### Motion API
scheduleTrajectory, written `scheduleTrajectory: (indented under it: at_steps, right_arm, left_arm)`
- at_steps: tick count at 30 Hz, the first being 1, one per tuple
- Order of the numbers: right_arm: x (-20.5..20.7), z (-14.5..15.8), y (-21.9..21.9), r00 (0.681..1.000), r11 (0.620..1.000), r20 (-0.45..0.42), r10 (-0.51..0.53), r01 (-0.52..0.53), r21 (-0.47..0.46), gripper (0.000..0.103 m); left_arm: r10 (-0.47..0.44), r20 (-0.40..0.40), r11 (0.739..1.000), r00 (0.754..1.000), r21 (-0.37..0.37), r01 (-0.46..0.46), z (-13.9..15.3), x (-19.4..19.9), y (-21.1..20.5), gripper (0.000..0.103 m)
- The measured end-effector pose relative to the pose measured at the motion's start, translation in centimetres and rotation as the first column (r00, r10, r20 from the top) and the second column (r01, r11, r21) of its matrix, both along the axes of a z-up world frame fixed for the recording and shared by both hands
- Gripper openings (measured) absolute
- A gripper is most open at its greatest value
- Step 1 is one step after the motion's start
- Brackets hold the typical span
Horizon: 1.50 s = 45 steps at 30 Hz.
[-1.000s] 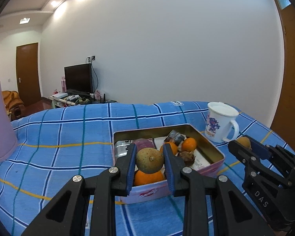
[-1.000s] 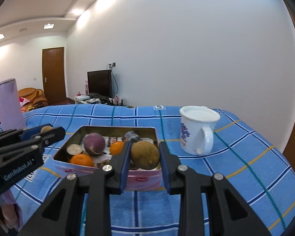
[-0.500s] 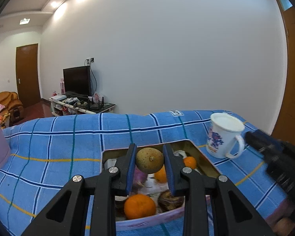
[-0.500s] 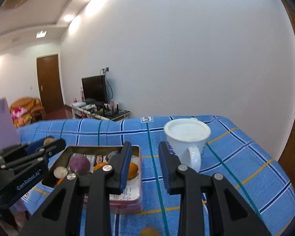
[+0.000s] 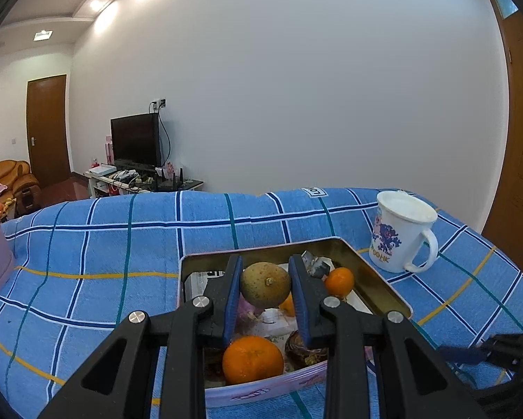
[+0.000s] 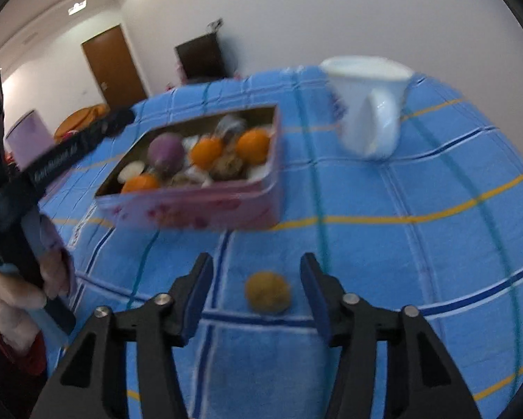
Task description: Organize fruits
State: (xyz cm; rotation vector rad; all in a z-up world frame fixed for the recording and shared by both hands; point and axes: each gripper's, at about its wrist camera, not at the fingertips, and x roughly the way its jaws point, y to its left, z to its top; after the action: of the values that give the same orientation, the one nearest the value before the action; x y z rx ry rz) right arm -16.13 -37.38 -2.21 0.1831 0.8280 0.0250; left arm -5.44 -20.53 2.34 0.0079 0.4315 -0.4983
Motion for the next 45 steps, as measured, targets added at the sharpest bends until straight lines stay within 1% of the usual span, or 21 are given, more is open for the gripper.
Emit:
scheduleTrajectory:
  at_steps: [2,4,6,8,9,11,13,14,15,17,19,20,24,28,30,35,38,42,44,45]
  right_arm:
    - [0.2,-0.7,0.7,0.999,0.998,-0.044,0.006,-0.009,-0.055,0.044]
    - [0.0,-1.5,1.1,0.997,0.997,-0.081,0.015,-0.021,-0.076,0.035]
    - [-0.5,-1.3,1.5,0.996,0.993,-0.089,0.011,-0.021,-0.114,0.030]
    - [-0.8,-1.1,1.4,0.996,0.993,-0.093,-0.002,-0.010,-0.120,0.030]
    - [-1.0,-0.8,1.2,0.996,0.992,-0.084,-0.015,0.004,-0.128,0.030]
    - [-1.0,0.5,0.7,0.999,0.991,-0.028,-0.037,0.033,-0.132,0.030]
    - [-0.9,2.9,0.6,0.997,0.992,0.054,-0.046,0.052,-0.117,0.030]
    - [-0.7,3.7,0.6,0.996,0.992,0.078,-0.047,0.055,-0.112,0.030]
    - [-0.1,4.8,0.6,0.993,0.993,0.110,-0.045,0.057,-0.102,0.030]
    - [1.5,5.9,1.1,0.988,0.994,0.149,-0.047,0.061,-0.092,0.030]
    - [3.2,6.3,1.6,0.981,0.992,0.184,-0.059,0.078,-0.097,0.030]
    - [3.9,6.3,1.9,0.978,0.992,0.196,-0.066,0.086,-0.092,0.030]
    - [6.6,5.1,2.7,0.971,0.994,0.216,-0.103,0.110,-0.019,0.030]
    - [7.2,4.0,3.7,0.963,0.993,0.250,-0.096,0.111,-0.046,0.030]
    - [7.2,3.6,3.9,0.965,0.992,0.245,-0.090,0.108,-0.058,0.030]
    - [8.0,2.8,3.7,0.973,0.995,0.217,-0.081,0.092,-0.040,0.030]
    - [8.2,2.6,3.9,0.974,0.995,0.216,-0.075,0.089,-0.052,0.032]
    - [8.1,2.2,3.8,0.970,0.997,0.234,-0.064,0.072,-0.027,0.034]
    - [7.7,2.3,3.5,0.966,0.997,0.249,-0.069,0.074,-0.011,0.045]
    - [7.5,2.4,3.3,0.963,0.996,0.258,-0.083,0.086,0.000,0.056]
  left_arm:
    - [0.004,0.002,1.000,1.000,0.002,-0.004,0.0,0.0,0.1,0.029]
    - [0.004,-0.004,1.000,1.000,0.001,-0.004,-0.1,0.1,0.2,0.029]
    - [0.003,-0.010,1.000,1.000,-0.002,-0.003,-0.2,0.2,0.2,0.029]
    - [0.002,-0.012,1.000,1.000,-0.004,-0.002,-0.2,0.2,0.2,0.029]
    - [0.001,-0.011,1.000,1.000,-0.003,-0.001,-0.2,0.2,0.2,0.029]
    - [0.004,-0.009,1.000,1.000,-0.003,-0.004,0.0,0.3,0.2,0.029]
    - [0.006,-0.012,1.000,1.000,-0.007,-0.006,0.1,0.5,0.1,0.029]
    - [0.008,-0.014,1.000,1.000,-0.008,-0.009,0.2,0.6,0.0,0.029]
    - [0.012,-0.014,1.000,1.000,-0.006,-0.012,0.3,0.8,-0.1,0.029]
    - [0.019,-0.013,1.000,1.000,0.001,-0.019,0.5,1.0,-0.4,0.029]
    - [0.029,-0.010,0.999,1.000,0.014,-0.029,0.6,1.4,-0.8,0.029]
    - [0.036,-0.012,0.999,0.999,0.023,-0.035,0.6,1.7,-1.0,0.029]
    - [0.069,-0.052,0.997,0.996,0.048,-0.066,-0.2,3.0,-1.4,0.029]
    - [0.080,-0.056,0.995,0.995,0.063,-0.077,-1.0,3.7,-1.4,0.029]
    - [0.080,-0.070,0.995,0.994,0.065,-0.075,-1.3,4.1,-1.4,0.029]
    - [0.073,-0.082,0.993,0.994,0.094,-0.065,-1.9,4.3,-2.0,0.029]
    - [0.074,-0.090,0.992,0.993,0.109,-0.064,-2.2,4.4,-2.3,0.029]
    - [0.082,-0.119,0.991,0.990,0.113,-0.069,-2.8,5.0,-2.2,0.029]
    - [0.086,-0.125,0.991,0.988,0.111,-0.072,-2.9,5.1,-2.0,0.029]
    - [0.089,-0.126,0.992,0.988,0.104,-0.076,-2.8,5.1,-1.8,0.029]
